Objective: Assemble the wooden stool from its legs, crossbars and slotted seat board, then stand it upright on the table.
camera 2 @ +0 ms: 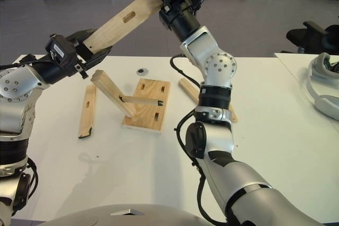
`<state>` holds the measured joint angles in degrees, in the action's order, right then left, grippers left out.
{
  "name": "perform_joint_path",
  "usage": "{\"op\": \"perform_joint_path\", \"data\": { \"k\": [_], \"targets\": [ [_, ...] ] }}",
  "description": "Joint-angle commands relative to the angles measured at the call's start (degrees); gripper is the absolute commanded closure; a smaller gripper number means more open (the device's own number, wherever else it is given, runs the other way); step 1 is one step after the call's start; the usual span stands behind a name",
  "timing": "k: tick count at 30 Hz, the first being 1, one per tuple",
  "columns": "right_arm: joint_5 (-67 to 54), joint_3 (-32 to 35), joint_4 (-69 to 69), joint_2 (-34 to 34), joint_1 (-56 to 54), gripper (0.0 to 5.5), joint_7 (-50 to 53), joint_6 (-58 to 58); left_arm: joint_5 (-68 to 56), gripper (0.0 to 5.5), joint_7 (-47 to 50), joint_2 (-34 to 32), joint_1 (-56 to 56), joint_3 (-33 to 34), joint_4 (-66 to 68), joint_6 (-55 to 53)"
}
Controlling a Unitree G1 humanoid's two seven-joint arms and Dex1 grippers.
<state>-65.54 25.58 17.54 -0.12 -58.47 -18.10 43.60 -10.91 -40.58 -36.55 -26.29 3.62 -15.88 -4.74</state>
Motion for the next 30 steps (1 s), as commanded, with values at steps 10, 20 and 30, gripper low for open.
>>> {"op": "perform_joint_path", "data": {
  "k": [10, 20, 30],
  "targets": [
    [-2.2, -0.3, -6.5, -1.0, 3.0, 4.5, 2.5, -2.1, 2.3, 2.84, 1.6, -0.2, -4.9, -0.8, 1.8, -0.3],
    [11.0, 0.6, -23.5, 3.9, 30.1, 4.5, 11.0, -10.5, 2.1, 1.17, 12.5, 1.3, 4.6, 11.9, 9.0, -7.7],
    [2.1, 1.7, -36.4, 5.6, 55.4, 4.5, 21.2, -0.1, 20.9, 1.14, 18.8, 6.8, 19.7, -7.1, 20.2, 1.1]
  ]
}}
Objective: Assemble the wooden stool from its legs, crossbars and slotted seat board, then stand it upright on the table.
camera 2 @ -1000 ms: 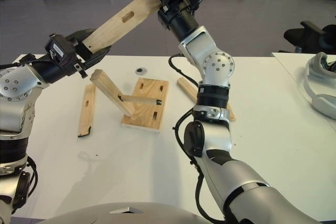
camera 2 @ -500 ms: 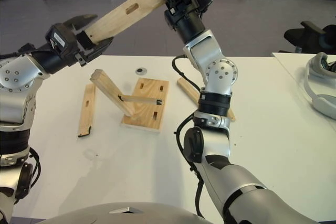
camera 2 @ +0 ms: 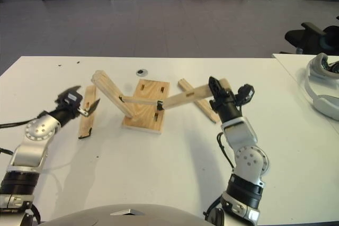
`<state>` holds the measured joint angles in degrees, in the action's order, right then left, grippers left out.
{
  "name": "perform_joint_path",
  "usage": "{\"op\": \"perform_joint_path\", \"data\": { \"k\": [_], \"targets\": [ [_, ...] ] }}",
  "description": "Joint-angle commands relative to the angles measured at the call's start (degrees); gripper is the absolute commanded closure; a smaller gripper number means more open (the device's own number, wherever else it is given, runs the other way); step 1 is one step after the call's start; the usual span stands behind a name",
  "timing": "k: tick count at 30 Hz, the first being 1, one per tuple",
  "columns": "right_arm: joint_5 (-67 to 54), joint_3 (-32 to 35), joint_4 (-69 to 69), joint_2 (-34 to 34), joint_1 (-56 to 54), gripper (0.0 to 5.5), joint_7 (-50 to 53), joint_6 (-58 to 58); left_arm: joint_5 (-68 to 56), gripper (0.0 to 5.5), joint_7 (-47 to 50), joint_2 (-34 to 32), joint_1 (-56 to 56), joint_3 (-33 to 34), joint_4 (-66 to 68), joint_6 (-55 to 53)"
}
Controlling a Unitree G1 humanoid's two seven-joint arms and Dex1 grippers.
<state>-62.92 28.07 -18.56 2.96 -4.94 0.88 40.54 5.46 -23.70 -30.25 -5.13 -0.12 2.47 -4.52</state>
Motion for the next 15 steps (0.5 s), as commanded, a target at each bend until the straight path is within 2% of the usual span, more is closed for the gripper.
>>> {"op": "perform_joint_path", "data": {
  "k": [1, 5, 9, 13, 15],
  "targets": [
    [-1.6, -1.0, 0.2, 2.2, 1.7, 4.5, 3.4, 3.2, 6.0, 1.14, 2.2, 0.6, -2.0, -4.8, 3.1, 0.7],
    [-4.4, -2.2, 0.3, 1.1, 2.2, 4.5, 7.3, 3.7, 8.9, 1.14, 1.7, 1.8, -3.8, -8.8, 7.7, 0.7],
    [-6.9, -2.8, 0.7, 0.2, 2.5, 4.5, 11.5, 3.3, 8.9, 1.14, 0.0, 2.5, -5.5, -10.2, 11.5, 0.5],
    [-4.4, -5.6, -1.1, 2.3, 3.2, 4.5, 13.7, 4.3, 8.9, 1.14, -1.9, 3.0, -6.6, -11.6, 13.2, 0.2],
    [-1.7, -8.7, -4.9, 5.5, 2.5, 4.5, 17.9, 7.6, 8.3, 1.14, -2.8, 3.7, -6.4, -12.0, 11.8, -0.6]
  ]
}}
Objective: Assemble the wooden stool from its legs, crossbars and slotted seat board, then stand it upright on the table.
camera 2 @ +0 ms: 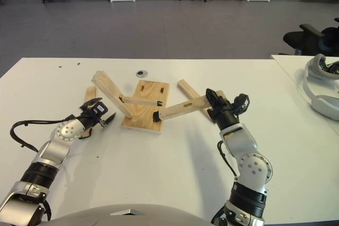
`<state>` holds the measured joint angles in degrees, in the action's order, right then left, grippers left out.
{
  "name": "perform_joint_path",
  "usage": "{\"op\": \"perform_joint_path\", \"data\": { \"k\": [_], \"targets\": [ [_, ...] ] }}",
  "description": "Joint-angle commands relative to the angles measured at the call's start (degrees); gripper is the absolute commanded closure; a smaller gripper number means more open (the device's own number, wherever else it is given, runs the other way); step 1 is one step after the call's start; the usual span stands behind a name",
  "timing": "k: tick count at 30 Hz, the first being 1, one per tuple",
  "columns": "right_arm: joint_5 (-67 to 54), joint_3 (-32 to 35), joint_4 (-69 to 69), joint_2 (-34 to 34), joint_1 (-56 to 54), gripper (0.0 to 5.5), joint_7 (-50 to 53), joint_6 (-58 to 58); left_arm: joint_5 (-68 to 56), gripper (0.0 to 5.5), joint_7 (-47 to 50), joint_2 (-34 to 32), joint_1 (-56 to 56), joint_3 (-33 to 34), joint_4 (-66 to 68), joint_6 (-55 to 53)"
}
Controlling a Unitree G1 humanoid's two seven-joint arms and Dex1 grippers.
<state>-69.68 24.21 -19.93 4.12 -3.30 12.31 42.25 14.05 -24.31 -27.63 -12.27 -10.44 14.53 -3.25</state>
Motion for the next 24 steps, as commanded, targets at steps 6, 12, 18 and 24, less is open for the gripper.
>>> {"op": "perform_joint_path", "data": {
  "k": [6, 12, 18, 24],
  "targets": [
    [9.1, -6.9, -5.8, 11.0, -6.8, 4.49, 15.6, 8.9, -4.4, 1.14, -6.5, 3.6, 2.8, -2.4, -9.8, -8.3],
    [14.5, -9.1, -4.6, 15.3, -9.6, 4.48, 14.0, 9.2, -8.0, 1.14, -7.1, 7.5, 3.2, -2.8, -15.2, -13.9],
    [19.9, -14.9, -4.6, 17.1, -9.4, 4.48, 9.4, 9.5, -10.4, 1.14, -5.4, 7.6, 5.1, 0.4, -22.3, -18.0],
    [24.7, -18.8, -5.2, 15.5, -7.8, 4.47, 8.1, 10.3, -14.8, 1.14, -3.9, 9.9, 2.6, 3.8, -30.7, -24.1]
  ]
}}
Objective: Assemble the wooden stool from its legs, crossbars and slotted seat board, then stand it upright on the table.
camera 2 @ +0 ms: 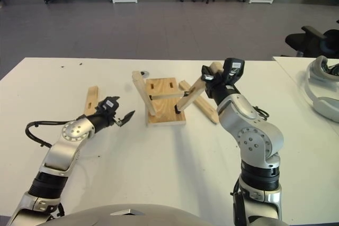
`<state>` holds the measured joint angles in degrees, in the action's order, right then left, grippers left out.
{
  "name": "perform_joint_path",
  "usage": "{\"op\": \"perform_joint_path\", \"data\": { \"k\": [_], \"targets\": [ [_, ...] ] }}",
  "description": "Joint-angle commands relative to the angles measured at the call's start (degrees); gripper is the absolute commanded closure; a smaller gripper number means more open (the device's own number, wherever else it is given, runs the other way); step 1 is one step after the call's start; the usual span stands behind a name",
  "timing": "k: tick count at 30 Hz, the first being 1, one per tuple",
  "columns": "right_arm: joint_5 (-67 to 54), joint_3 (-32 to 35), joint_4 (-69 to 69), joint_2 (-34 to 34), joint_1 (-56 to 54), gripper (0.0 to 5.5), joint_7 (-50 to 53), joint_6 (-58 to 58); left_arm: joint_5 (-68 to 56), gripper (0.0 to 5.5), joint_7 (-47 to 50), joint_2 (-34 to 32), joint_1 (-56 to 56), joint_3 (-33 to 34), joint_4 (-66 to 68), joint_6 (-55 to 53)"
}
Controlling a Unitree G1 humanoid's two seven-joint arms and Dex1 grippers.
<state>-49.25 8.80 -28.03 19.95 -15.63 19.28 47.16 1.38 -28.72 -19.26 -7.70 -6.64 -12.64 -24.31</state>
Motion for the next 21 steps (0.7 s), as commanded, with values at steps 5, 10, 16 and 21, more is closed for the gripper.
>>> {"op": "perform_joint_path", "data": {
  "k": [5, 10, 16, 21],
  "targets": [
    [6.2, -4.9, 4.9, -3.1, 2.7, 4.44, 2.8, 8.1, -2.4, 1.14, 2.5, 5.4, -3.6, -3.5, -6.7, -6.7],
    [6.3, -4.2, 7.2, -3.8, 0.2, 4.44, 1.7, 11.5, -1.4, 1.14, 4.1, 6.5, -4.1, -5.8, -6.6, -7.1],
    [8.6, -10.3, 4.7, -0.7, -2.1, 4.41, -3.4, 13.3, -1.1, 1.14, 5.2, 7.6, -6.2, -7.0, -6.9, -7.3],
    [12.1, -14.2, 5.2, 3.6, 1.9, 4.35, -10.4, 10.3, 0.5, 1.14, 5.7, 6.3, -5.5, -7.4, -6.0, -6.8]
  ]
}}
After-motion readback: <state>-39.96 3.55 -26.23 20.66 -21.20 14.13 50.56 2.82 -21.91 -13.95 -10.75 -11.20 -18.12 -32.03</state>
